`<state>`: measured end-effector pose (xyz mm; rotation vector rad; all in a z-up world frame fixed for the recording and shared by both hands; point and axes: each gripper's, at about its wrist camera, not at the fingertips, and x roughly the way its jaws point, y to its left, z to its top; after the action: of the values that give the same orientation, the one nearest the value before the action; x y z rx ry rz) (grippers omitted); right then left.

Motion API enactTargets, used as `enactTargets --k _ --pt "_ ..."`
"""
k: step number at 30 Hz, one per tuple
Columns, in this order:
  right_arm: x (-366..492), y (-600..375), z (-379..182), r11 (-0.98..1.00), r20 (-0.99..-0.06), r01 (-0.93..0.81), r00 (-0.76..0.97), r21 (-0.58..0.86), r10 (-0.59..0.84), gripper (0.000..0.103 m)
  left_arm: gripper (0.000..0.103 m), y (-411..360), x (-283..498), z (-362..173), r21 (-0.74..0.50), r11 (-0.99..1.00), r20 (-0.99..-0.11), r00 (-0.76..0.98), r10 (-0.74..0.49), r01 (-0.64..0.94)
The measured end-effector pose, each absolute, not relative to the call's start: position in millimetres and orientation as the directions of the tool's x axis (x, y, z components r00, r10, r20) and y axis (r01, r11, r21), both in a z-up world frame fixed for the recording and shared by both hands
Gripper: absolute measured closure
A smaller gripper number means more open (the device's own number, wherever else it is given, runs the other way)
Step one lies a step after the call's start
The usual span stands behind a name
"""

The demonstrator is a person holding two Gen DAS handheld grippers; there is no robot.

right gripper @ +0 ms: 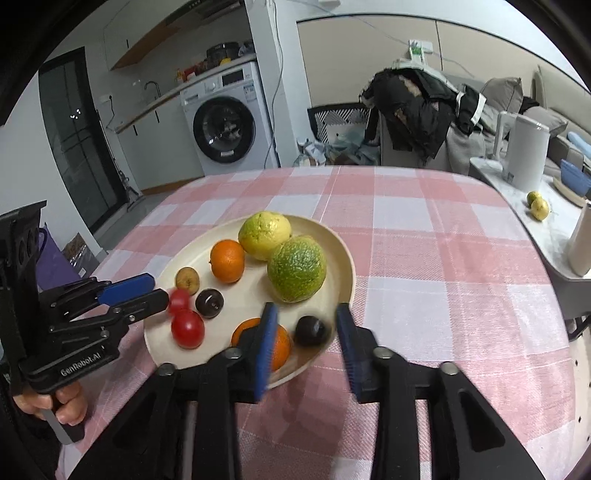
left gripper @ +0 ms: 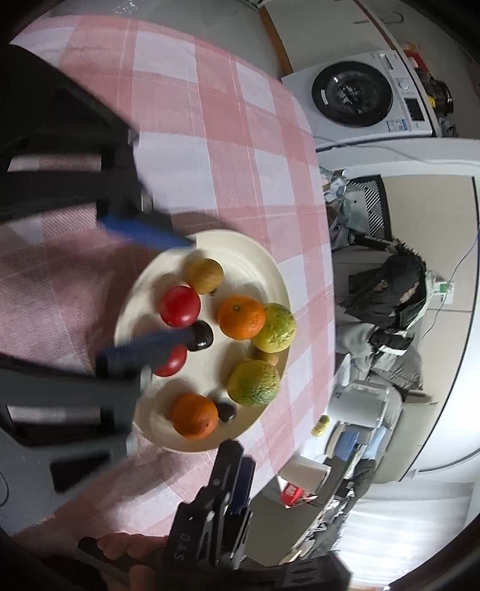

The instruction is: Organize fruits

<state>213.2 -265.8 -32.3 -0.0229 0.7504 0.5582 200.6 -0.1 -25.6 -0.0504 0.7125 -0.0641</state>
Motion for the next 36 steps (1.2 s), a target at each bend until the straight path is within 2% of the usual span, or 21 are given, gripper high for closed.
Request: enactTargets --k 1,4,6,9,18,25,36 --pt "210.2 -268.8 -31.1 0.857 -0.644 -0.484 0.601 0.177 0.473 0.048 0.017 1.9 194.6 -23.3 -0.071 0.997 -0.636 0.769 -0.067 0.028" --pt "197.8 -277.1 -30.1 0.856 -0.632 -0.485 0.609 0.181 0.479 0.032 0.004 6.6 173.9 -16.8 -0.081 0.997 -0.579 0.814 -0.052 0.006" --pt "188.5 -281.2 -29.3 0.847 -0.618 -0.497 0.61 0.189 0.496 0.013 0.001 6.2 161.0 -13.1 -0.076 0.997 -0.554 0.831 -0.043 0.001" --pt "173.9 -283.4 -24.6 0.832 -0.584 -0.522 0.623 0.185 0.521 0.001 0.001 2.4 143.7 -8.1 -0.061 0.998 -0.514 0.857 -0.035 0.004" --pt "141.0 -283.0 -12.6 0.798 -0.483 -0.586 0.663 0.141 0.572 0.0 0.001 -7.8 111.2 0.4 -0.046 0.999 -0.445 0.895 -0.01 -0.012" --pt "130.4 -280.7 -13.4 0.79 -0.45 -0.605 0.682 0.096 0.577 0.0 0.001 -5.4 104.6 -0.1 -0.078 0.997 -0.426 0.904 -0.021 -0.014" --pt "126.7 -283.8 -13.2 0.794 -0.43 -0.602 0.696 0.088 0.575 0.0 0.001 -13.5 104.4 -1.2 -0.054 0.998 -0.421 0.906 -0.037 0.016"
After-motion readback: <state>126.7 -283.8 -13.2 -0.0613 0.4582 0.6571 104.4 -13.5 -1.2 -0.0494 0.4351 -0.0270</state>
